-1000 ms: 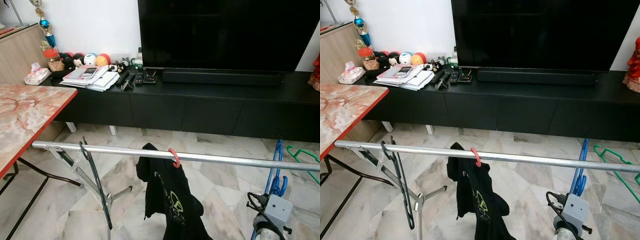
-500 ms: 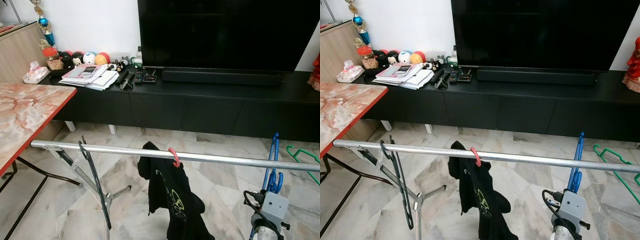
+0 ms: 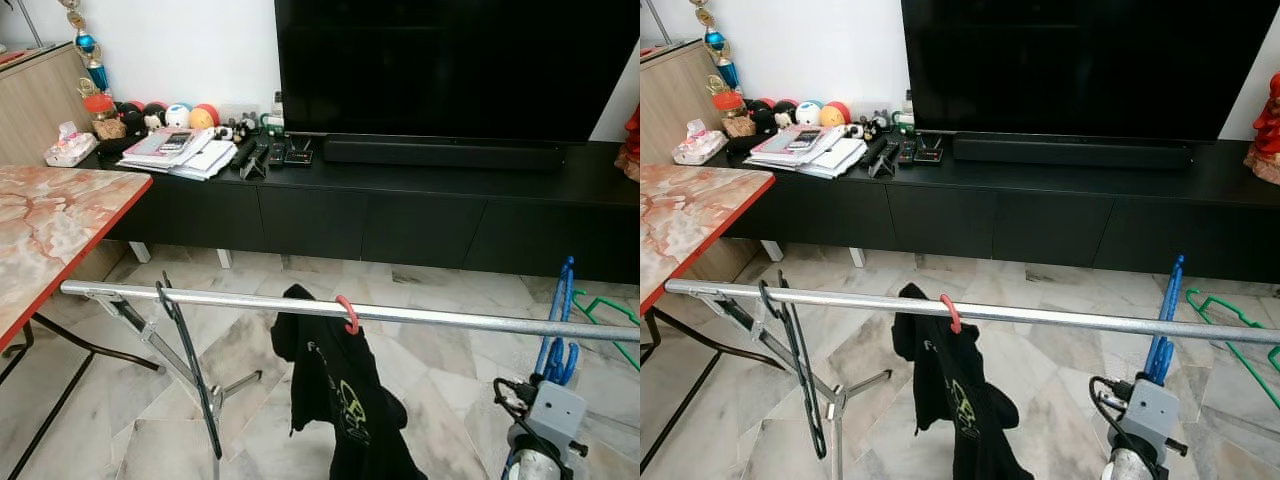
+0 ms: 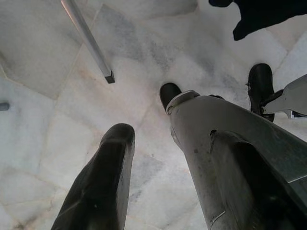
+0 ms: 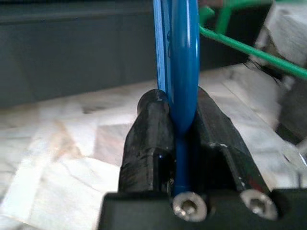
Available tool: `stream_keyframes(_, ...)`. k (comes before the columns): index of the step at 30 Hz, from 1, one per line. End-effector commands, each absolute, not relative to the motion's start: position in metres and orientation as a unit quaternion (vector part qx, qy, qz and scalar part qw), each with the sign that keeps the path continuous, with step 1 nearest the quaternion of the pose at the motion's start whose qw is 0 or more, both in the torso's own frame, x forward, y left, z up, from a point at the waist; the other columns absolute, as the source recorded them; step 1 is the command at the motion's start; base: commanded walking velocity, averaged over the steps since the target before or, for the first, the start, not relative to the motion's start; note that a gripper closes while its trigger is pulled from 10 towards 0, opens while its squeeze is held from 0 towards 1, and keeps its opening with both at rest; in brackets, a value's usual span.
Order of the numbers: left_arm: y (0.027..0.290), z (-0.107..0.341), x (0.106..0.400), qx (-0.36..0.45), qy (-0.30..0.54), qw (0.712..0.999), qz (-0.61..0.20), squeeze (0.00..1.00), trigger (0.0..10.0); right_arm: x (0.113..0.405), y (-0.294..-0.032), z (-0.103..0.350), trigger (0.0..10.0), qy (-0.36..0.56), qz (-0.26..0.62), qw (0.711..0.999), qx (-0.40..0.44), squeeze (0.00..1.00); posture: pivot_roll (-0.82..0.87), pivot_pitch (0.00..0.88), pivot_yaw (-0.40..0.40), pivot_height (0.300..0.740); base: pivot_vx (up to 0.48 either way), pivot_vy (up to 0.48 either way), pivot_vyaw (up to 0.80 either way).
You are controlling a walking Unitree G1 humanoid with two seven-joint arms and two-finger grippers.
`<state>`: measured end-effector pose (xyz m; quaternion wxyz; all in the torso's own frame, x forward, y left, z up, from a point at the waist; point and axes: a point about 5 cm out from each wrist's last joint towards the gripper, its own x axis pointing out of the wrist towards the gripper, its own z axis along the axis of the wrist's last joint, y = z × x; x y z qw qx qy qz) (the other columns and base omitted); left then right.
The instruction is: Hang hanger
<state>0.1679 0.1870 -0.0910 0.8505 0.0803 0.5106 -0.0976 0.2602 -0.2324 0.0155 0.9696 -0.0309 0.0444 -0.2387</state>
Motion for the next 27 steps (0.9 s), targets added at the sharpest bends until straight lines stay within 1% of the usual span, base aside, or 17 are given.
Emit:
stream_keyframes(1,0.188,-0.093,0.163,0.081,0.52,0.845,-0.098,0.0,10.0,0.263,-0.23,0.017,10.0,0.044,-0.222,0.973,-0.04,0.0,0.05,0.045,0.007,0.74,0.0,0.0,0.0)
stream_keyframes(14,0.188,-0.093,0.163,0.079,0.522,0.843,-0.099,0.0,10.0,0.269,-0.228,0.017,10.0,0.056,-0.191,0.979,-0.035,0.0,0.05,0.049,0.004,0.74,0.0,0.0,0.0)
stream_keyframes(27,0.188,-0.093,0.162,0.08,0.523,0.842,-0.101,0.0,10.0,0.284,-0.231,0.027,10.0,0.063,-0.156,0.986,-0.016,0.0,0.05,0.05,0.005,0.74,0.0,0.0,0.0)
